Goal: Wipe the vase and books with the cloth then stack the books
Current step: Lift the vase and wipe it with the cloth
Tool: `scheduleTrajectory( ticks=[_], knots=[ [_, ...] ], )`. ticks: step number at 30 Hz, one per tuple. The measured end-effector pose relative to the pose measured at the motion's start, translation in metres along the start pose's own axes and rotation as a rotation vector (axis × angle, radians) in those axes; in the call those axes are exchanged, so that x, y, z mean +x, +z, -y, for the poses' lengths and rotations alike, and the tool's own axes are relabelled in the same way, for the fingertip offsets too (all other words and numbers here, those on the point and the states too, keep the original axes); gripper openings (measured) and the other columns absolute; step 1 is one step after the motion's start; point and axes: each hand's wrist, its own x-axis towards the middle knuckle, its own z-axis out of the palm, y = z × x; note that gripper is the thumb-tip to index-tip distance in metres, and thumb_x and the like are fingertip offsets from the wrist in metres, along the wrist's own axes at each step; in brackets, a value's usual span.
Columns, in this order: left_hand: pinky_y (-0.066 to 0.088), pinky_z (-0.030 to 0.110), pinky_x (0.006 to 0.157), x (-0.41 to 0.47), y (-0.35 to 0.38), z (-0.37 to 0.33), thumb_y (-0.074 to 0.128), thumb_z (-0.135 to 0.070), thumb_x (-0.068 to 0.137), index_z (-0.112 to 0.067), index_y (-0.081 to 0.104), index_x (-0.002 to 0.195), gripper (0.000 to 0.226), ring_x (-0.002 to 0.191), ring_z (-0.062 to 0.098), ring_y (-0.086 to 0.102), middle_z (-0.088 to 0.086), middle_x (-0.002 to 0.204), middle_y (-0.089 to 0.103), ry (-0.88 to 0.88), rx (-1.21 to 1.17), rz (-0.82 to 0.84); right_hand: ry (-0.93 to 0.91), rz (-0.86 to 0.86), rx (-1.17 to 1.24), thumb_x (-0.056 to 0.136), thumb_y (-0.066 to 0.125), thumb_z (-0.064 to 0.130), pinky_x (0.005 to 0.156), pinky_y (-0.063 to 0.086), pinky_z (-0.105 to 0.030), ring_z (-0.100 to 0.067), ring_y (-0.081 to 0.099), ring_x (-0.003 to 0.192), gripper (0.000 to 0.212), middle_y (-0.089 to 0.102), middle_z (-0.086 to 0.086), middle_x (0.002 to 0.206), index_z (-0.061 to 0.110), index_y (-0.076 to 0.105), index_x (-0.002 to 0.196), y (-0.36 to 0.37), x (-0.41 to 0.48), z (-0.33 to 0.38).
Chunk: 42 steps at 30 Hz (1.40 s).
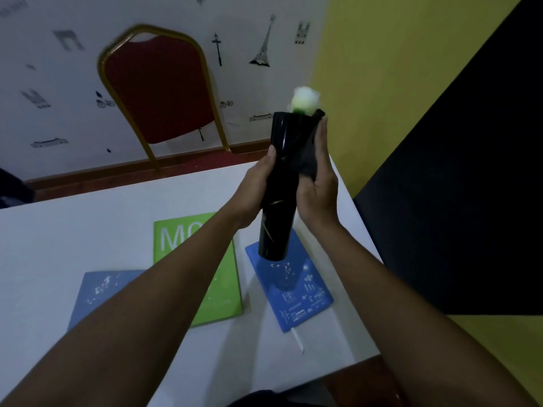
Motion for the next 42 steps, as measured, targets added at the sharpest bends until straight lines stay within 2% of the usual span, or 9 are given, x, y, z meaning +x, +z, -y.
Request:
scheduleTrajectory(
  ticks=[5, 9, 15, 17, 20, 27, 32, 39, 42],
  knots=[
    [0.048, 0.042, 0.11, 0.007, 0.026, 0.0, 0.03, -0.052, 0.107, -0.017, 0.049, 0.147, 0.057, 0.128, 0.021, 0.062, 0.007, 0.14, 0.064, 0.03, -0.051, 0.03, 0.071, 0.022, -0.052, 0.091, 0.042, -0.017, 0.123, 0.034, -0.042, -0.016, 0.03, 0.154, 0.086, 0.028, -0.001, 0.168, 0.025, 0.019, 0.162, -0.014, -0.036, -0.016],
    [0.056, 0.043, 0.099, 0.024, 0.041, 0.017, 0.078, -0.03, 0.087, -0.01, 0.052, 0.137, 0.06, 0.112, 0.027, 0.07, 0.015, 0.126, 0.068, 0.029, 0.047, -0.105, 0.061, 0.122, -0.11, 0.089, 0.041, -0.025, 0.125, 0.025, -0.026, -0.024, 0.016, 0.159, 0.079, 0.02, -0.011, 0.17, 0.007, 0.025, 0.159, -0.035, -0.107, -0.046],
    [0.055, 0.029, 0.095, 0.04, 0.078, 0.056, 0.085, -0.021, 0.083, -0.016, 0.05, 0.136, 0.064, 0.114, 0.012, 0.065, -0.001, 0.125, 0.066, 0.05, 0.283, -0.038, 0.447, -0.019, -0.071, 0.077, 0.044, -0.03, 0.114, 0.037, -0.012, -0.002, 0.042, 0.143, 0.087, 0.048, -0.001, 0.157, 0.021, 0.05, 0.147, -0.086, -0.168, -0.08],
    [0.054, 0.03, 0.096, 0.045, 0.093, 0.071, 0.086, -0.021, 0.081, -0.015, 0.049, 0.135, 0.065, 0.116, 0.015, 0.063, 0.002, 0.125, 0.065, 0.089, 0.349, -0.006, 0.535, -0.11, -0.147, 0.077, 0.042, -0.028, 0.107, 0.036, -0.002, -0.011, 0.047, 0.139, 0.084, 0.053, -0.006, 0.151, 0.019, 0.052, 0.145, -0.108, -0.169, -0.088],
    [0.053, 0.037, 0.099, 0.056, 0.112, 0.09, 0.087, -0.023, 0.077, -0.015, 0.047, 0.132, 0.069, 0.117, 0.017, 0.06, 0.002, 0.123, 0.062, 0.155, 0.453, 0.047, 0.497, -0.159, -0.352, 0.084, 0.048, -0.021, 0.113, 0.034, -0.013, -0.021, 0.045, 0.143, 0.073, 0.049, -0.01, 0.154, 0.014, 0.047, 0.149, -0.142, -0.164, -0.107],
    [0.054, 0.047, 0.096, 0.081, 0.142, 0.117, 0.087, -0.016, 0.074, -0.012, 0.04, 0.134, 0.076, 0.117, 0.011, 0.055, -0.003, 0.126, 0.056, 0.223, 0.495, 0.093, 0.333, 0.12, -0.808, 0.083, 0.049, 0.008, 0.117, 0.041, -0.054, -0.029, 0.037, 0.149, 0.066, 0.048, -0.014, 0.156, 0.005, 0.049, 0.149, -0.159, -0.177, -0.171],
    [0.052, 0.043, 0.097, 0.09, 0.149, 0.129, 0.085, -0.019, 0.077, -0.014, 0.039, 0.139, 0.078, 0.114, -0.004, 0.052, -0.029, 0.122, 0.051, 0.246, 0.502, 0.091, 0.258, 0.464, -0.938, 0.082, 0.049, 0.04, 0.12, 0.034, -0.056, -0.031, 0.032, 0.153, 0.074, 0.043, -0.004, 0.161, 0.014, 0.048, 0.151, -0.149, -0.184, -0.204],
    [0.054, 0.038, 0.095, 0.092, 0.15, 0.146, 0.086, -0.023, 0.081, -0.014, 0.043, 0.138, 0.072, 0.114, 0.017, 0.056, -0.002, 0.128, 0.056, 0.317, 0.592, 0.123, 0.088, 0.623, -1.075, 0.09, 0.059, 0.04, 0.128, 0.018, -0.051, -0.027, 0.009, 0.159, 0.088, 0.011, -0.003, 0.173, 0.016, 0.017, 0.163, -0.17, -0.182, -0.229],
    [0.052, 0.038, 0.093, 0.091, 0.142, 0.17, 0.082, -0.026, 0.085, -0.015, 0.044, 0.136, 0.065, 0.112, 0.008, 0.053, -0.008, 0.125, 0.053, 0.24, 0.678, 0.123, 0.117, 0.578, -1.08, 0.089, 0.056, 0.033, 0.128, 0.017, -0.05, -0.025, 0.007, 0.16, 0.085, 0.013, -0.003, 0.172, 0.013, 0.018, 0.163, -0.167, -0.182, -0.233]
  ],
)
